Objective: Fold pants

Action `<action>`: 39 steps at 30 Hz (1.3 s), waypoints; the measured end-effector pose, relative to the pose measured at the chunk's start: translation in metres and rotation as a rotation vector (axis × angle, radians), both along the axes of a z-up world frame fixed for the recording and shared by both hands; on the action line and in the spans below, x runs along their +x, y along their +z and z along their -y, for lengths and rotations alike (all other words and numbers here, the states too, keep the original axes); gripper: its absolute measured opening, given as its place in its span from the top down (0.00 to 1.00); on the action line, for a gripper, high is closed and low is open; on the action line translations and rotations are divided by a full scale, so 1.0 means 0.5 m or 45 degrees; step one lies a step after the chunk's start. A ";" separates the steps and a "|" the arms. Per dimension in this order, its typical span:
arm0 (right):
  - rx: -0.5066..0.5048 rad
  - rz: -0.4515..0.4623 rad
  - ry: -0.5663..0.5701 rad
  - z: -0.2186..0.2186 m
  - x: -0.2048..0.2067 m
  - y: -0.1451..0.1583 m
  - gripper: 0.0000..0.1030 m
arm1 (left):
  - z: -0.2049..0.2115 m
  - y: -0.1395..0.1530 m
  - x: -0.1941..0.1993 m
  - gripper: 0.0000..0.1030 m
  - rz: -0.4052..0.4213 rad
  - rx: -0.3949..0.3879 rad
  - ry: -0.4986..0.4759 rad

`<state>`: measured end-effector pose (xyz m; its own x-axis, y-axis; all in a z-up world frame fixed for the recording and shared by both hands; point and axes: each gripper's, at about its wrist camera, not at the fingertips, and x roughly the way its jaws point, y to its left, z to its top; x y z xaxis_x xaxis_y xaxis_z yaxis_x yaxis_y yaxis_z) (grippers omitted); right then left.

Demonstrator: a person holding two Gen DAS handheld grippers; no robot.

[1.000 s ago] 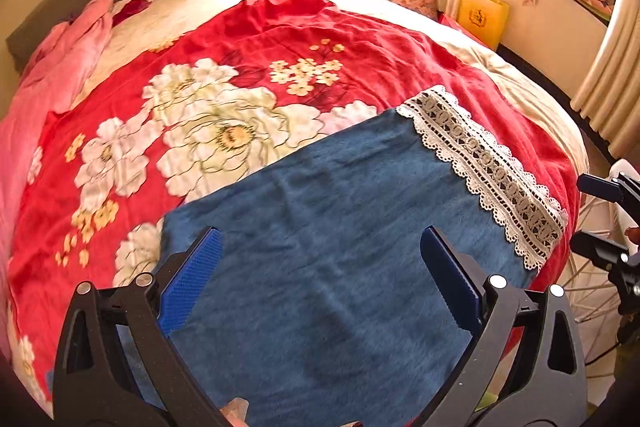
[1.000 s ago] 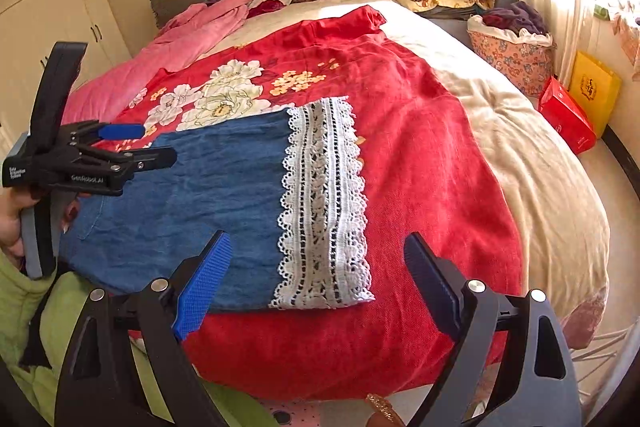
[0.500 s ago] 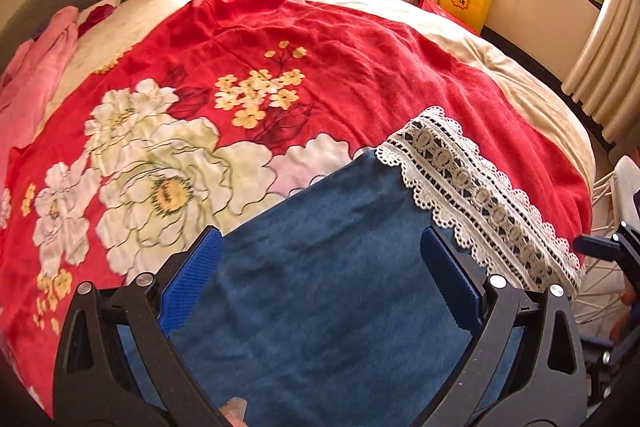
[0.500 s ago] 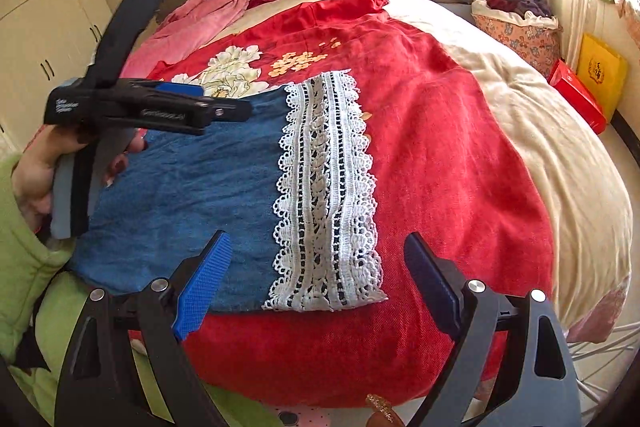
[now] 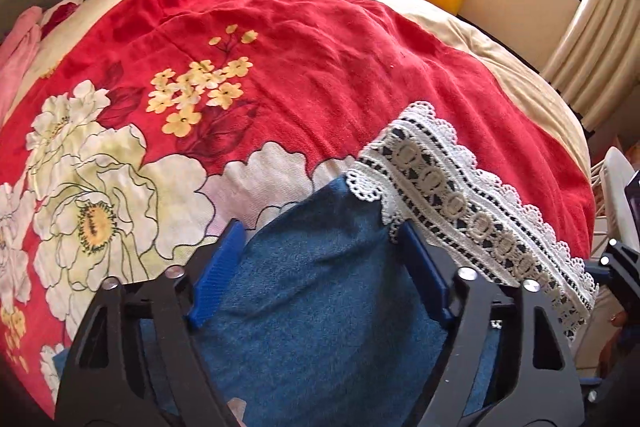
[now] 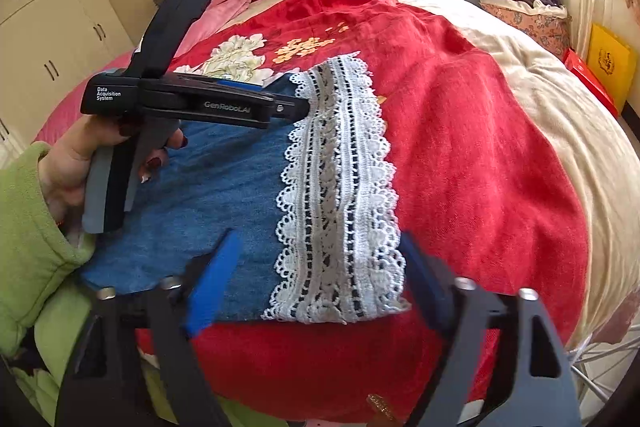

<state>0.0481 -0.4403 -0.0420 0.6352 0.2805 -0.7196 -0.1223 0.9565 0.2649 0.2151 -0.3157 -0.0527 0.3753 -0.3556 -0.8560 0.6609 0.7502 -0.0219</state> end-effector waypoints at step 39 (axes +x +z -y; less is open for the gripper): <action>-0.021 0.101 0.657 -0.421 0.011 0.099 0.84 | -0.495 0.077 -0.064 0.76 -0.037 -0.497 0.644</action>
<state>0.0539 -0.2296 0.0075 0.4699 0.5608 -0.6817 -0.5981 0.7703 0.2214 0.1831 -0.0684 -0.0141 0.5572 -0.4284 -0.7113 0.2223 0.9023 -0.3694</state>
